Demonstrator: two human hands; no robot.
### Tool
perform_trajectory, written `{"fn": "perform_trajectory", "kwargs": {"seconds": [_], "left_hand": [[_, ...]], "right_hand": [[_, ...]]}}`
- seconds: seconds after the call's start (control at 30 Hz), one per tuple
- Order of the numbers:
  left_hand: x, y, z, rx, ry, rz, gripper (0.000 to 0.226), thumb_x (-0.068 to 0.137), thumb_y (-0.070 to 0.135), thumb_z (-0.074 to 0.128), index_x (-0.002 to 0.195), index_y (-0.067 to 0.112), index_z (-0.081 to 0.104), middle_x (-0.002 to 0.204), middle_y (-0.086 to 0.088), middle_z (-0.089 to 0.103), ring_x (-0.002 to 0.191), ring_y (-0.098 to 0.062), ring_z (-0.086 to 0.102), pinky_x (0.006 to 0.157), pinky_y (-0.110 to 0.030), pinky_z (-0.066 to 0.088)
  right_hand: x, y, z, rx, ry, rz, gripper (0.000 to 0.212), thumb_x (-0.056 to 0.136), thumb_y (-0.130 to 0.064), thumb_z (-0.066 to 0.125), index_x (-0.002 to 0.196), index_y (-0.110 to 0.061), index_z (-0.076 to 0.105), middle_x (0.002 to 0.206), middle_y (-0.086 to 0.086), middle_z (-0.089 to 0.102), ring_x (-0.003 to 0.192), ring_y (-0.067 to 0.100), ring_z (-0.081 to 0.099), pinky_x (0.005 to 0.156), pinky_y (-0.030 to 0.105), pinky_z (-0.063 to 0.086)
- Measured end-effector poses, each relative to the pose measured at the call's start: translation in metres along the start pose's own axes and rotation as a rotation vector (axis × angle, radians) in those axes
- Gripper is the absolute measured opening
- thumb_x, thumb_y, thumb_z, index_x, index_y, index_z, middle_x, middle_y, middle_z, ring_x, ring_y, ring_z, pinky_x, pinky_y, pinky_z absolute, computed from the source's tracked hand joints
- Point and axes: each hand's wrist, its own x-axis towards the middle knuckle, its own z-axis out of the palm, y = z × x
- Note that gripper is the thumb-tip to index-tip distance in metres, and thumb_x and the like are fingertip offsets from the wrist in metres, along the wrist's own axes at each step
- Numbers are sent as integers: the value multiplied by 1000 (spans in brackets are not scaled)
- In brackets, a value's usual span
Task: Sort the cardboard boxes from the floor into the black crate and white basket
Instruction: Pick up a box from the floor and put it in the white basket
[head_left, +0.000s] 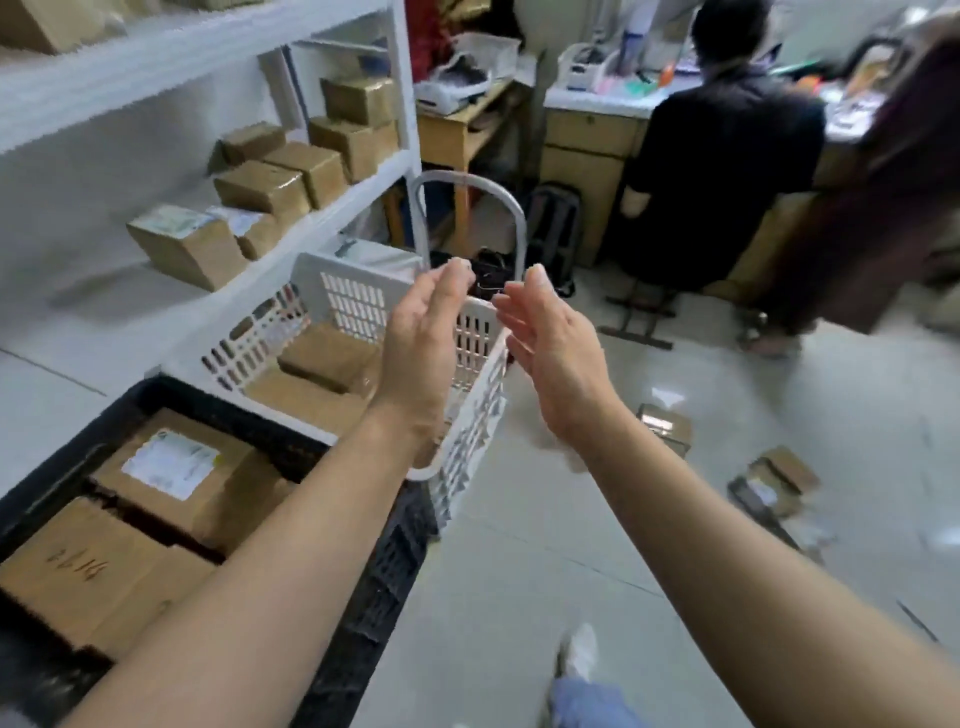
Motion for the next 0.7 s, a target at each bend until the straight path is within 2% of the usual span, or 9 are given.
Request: {"fn": "perform_trajectory", "kwargs": {"seconds": [0.1,0.2,0.37,0.53,0.7], "left_hand": [[8,-4,77,-16,-183,-33,39,84,53,47,108,26,62,116,6,65,111,0,58,89,-17,38],[17,-12,125,-43,-258,-46,39,82,55,47,105,27,62,115,7,65,113,-1,56,95,-20,36],[34,-38,256,-64,-412,-107,44,83,55,46,110,23,61,118,3,63,118,-8,55,108,-33,37],[39,-70,364,-60,-480,-169,32,95,46,43,105,22,62,116,-1,64,113,-10,58,102,-28,40],[55,-96,429,-66,-517,-233,30,97,43,43,102,21,62,111,1,65,110,-9,59,97,-23,42]], "right_hand": [[1,-11,-78,25,173,-37,42,79,-64,51,89,-26,68,104,-7,71,102,5,64,91,28,46],[1,-20,-128,14,276,-44,36,90,-57,48,94,-26,65,109,-5,68,108,9,61,100,34,44],[9,-40,-264,25,500,-50,33,92,-54,47,98,-25,62,111,-2,67,109,12,60,101,34,44],[15,-48,-381,24,639,-23,38,90,-56,49,101,-23,63,111,-2,67,107,11,61,102,35,44],[28,-48,-457,64,747,-2,41,90,-56,50,101,-19,64,107,0,68,106,13,63,102,37,44]]}}
